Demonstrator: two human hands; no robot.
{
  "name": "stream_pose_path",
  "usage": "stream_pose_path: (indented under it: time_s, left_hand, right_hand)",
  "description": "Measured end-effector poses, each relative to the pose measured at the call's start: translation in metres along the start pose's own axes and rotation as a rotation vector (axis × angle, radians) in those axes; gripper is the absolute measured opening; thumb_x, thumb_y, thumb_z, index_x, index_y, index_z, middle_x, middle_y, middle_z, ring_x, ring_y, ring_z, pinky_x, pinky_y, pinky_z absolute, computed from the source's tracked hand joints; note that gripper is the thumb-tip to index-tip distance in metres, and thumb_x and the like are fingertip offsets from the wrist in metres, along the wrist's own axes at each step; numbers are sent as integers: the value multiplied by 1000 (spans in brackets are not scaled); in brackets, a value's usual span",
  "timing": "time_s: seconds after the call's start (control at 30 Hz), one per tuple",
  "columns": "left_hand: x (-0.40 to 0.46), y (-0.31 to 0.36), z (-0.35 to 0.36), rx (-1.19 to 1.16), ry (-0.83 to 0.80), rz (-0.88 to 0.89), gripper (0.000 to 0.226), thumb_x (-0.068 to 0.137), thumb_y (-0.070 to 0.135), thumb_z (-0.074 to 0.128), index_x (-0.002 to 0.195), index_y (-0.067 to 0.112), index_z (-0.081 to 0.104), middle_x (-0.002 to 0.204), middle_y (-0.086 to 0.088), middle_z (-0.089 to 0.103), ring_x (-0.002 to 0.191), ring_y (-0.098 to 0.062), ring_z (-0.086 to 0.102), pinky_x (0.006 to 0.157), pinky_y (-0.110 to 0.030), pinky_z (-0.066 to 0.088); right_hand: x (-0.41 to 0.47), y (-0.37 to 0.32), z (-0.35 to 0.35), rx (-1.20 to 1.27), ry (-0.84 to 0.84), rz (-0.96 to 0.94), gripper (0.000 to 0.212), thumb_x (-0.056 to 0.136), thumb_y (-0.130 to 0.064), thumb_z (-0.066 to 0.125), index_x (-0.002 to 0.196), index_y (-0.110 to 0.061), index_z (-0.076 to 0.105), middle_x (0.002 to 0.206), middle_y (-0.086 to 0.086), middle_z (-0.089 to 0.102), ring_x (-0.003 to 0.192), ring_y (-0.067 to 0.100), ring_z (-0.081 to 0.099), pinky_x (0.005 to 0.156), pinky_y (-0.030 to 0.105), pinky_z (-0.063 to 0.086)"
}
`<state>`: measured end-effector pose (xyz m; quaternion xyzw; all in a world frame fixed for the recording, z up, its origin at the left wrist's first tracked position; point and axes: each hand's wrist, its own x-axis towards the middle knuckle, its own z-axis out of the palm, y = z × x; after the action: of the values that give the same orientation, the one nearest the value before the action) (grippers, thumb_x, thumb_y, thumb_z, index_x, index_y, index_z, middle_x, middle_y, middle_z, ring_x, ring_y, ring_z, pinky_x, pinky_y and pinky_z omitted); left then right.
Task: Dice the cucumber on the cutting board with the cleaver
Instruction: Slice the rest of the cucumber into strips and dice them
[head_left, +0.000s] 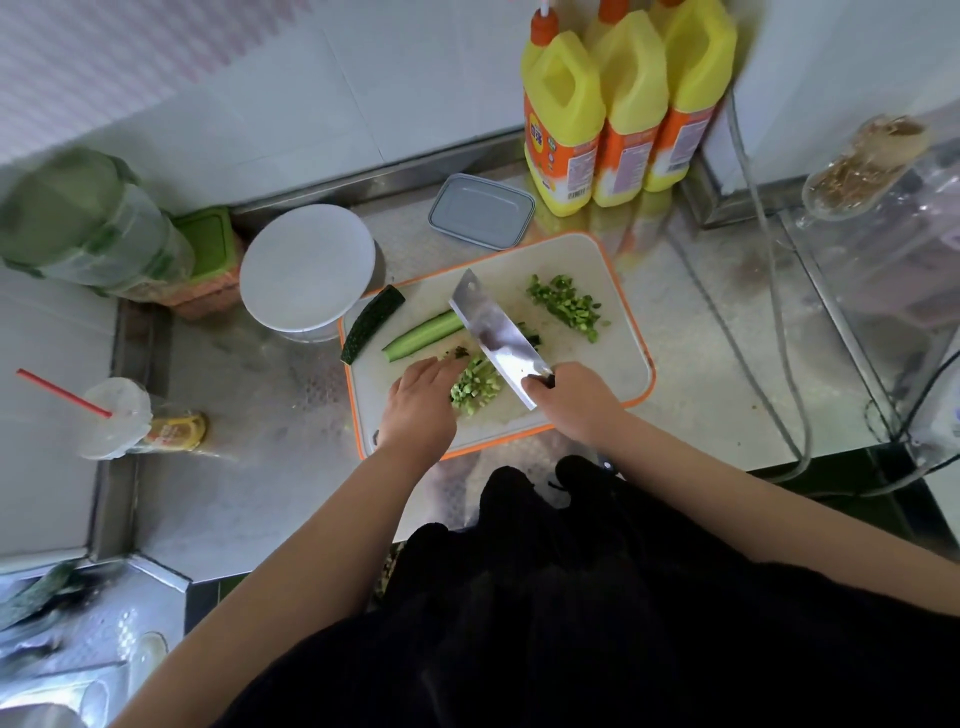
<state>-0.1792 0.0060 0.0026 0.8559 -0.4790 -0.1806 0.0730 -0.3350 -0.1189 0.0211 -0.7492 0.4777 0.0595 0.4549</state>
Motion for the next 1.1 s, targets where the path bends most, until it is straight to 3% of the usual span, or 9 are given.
stream_pose_path:
  time_s: [0.23, 0.33, 0.43, 0.57, 0.67, 0.73, 0.9, 1.03, 1.1]
  left_hand:
    - [5, -7, 1, -72, 83, -24, 35, 101, 17, 42, 131, 27, 58, 126, 8, 59, 123, -21, 40, 100, -31, 32]
    - [5, -2, -1, -143, 90, -114, 59, 93, 5, 38, 141, 39, 43, 107, 12, 62, 115, -22, 45, 93, -33, 39]
    - [2, -1, -3, -142, 68, -177, 82, 83, -4, 33, 148, 44, 23, 130, 5, 54, 123, -21, 42, 95, -35, 40]
    - [-9, -4, 0, -237, 128, -193, 77, 82, -9, 35, 148, 30, 32, 145, 2, 39, 134, -18, 28, 108, -41, 34]
    - [-14, -13, 8, -360, 295, -258, 54, 96, 4, 36, 146, 27, 36, 121, 8, 60, 111, -20, 51, 88, -45, 48]
    - [-17, -22, 11, -416, 347, -325, 62, 94, 0, 33, 147, 31, 33, 107, 13, 64, 99, -24, 57, 76, -44, 51]
    - [-23, -26, 7, -527, 502, -397, 76, 79, -15, 30, 144, 22, 41, 131, -5, 50, 123, -25, 44, 102, -47, 41]
    - [-23, -13, 5, -347, 602, 21, 40, 91, 2, 44, 127, 11, 59, 127, -11, 56, 119, -28, 48, 101, -45, 41]
    - [-20, -1, 7, -141, 389, 249, 38, 97, 27, 41, 131, 19, 58, 140, -8, 50, 129, -29, 41, 109, -45, 33]
  right_hand:
    - [-1, 9, -5, -21, 12, -6, 40, 93, -34, 46, 61, -11, 37, 57, 2, 39, 52, 16, 38, 49, 30, 29]
    - [-1, 11, -10, -74, 0, -14, 38, 94, -33, 44, 63, -12, 39, 60, 2, 42, 54, 15, 40, 48, 28, 29]
    - [1, 14, -11, -79, -30, -7, 28, 91, -25, 44, 68, -13, 38, 64, 1, 41, 55, 14, 38, 50, 27, 28]
    - [0, 15, -10, -57, -75, -42, 21, 90, -22, 45, 73, -14, 36, 67, 0, 41, 58, 14, 37, 52, 27, 29]
    - [-4, 15, -6, -190, -43, -153, 33, 95, -43, 45, 87, -11, 44, 72, 0, 49, 67, 20, 48, 58, 31, 36]
    - [-9, 16, -1, -320, -23, -252, 42, 95, -52, 40, 98, -10, 45, 80, 3, 56, 74, 25, 54, 62, 32, 39]
    - [-17, 20, 10, -465, 61, -346, 40, 97, -46, 41, 112, -9, 46, 102, 7, 63, 90, 29, 62, 66, 35, 44]
    - [-21, 20, 15, -544, 135, -331, 36, 96, -41, 45, 113, -10, 45, 101, 6, 63, 90, 27, 63, 62, 33, 39]
    - [-24, 19, 17, -559, 150, -329, 34, 96, -38, 46, 114, -9, 43, 103, 6, 62, 91, 26, 62, 62, 32, 37]
